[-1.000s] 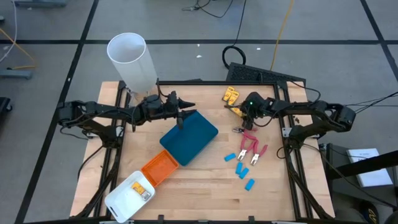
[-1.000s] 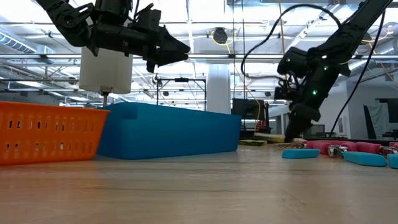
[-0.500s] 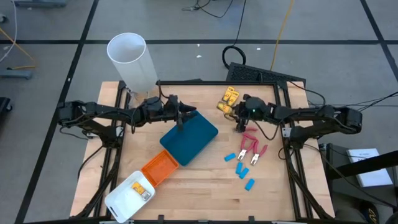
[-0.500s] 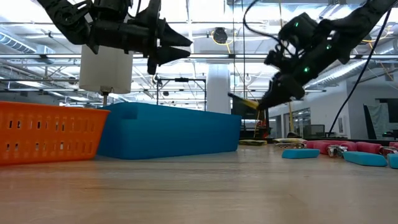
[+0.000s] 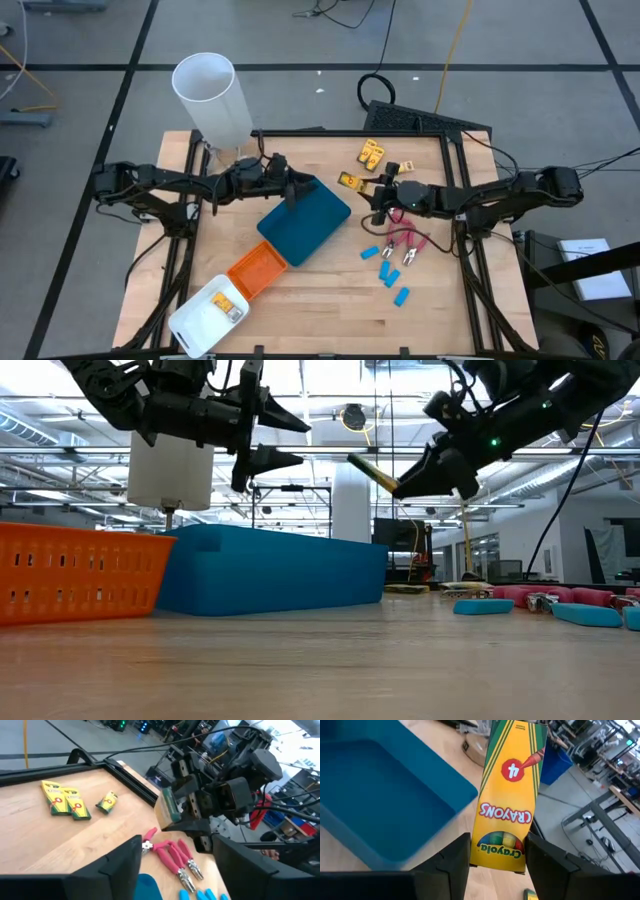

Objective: Pick & Place School Supplies
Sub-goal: Put the yellow crayon box into the white bin

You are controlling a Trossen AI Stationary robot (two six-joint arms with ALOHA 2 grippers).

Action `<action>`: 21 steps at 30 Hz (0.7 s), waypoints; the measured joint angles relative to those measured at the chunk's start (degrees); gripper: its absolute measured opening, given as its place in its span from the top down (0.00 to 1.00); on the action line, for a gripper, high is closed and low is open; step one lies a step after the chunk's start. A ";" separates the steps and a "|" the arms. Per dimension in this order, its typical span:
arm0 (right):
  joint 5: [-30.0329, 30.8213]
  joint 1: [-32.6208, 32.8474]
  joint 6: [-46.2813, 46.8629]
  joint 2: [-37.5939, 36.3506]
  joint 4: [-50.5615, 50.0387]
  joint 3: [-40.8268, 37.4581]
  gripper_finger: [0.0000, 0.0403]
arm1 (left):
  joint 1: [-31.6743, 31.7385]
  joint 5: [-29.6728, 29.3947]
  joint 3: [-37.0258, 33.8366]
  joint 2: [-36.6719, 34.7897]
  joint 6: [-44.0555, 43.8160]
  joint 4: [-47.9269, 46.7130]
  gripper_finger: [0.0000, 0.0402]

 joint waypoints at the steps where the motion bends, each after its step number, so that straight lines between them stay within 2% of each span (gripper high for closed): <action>1: 0.05 0.30 0.00 0.00 0.34 0.00 0.59 | -0.12 -0.46 0.14 0.00 -0.26 -0.10 0.35; 4: 0.07 0.57 -0.01 0.00 0.59 0.02 0.59 | -0.84 -2.12 1.92 0.81 -0.12 -0.73 0.32; 7: 0.09 0.64 0.00 0.00 0.63 0.02 0.59 | -1.79 -1.42 5.47 3.24 0.79 -2.65 0.32; 14: 0.26 0.64 0.07 0.00 0.53 0.02 0.59 | -2.75 -1.38 17.75 10.85 1.62 -15.99 0.31; 21: 0.11 0.64 0.11 0.00 0.51 0.02 0.59 | -2.77 -1.47 25.55 13.32 4.66 -24.34 0.32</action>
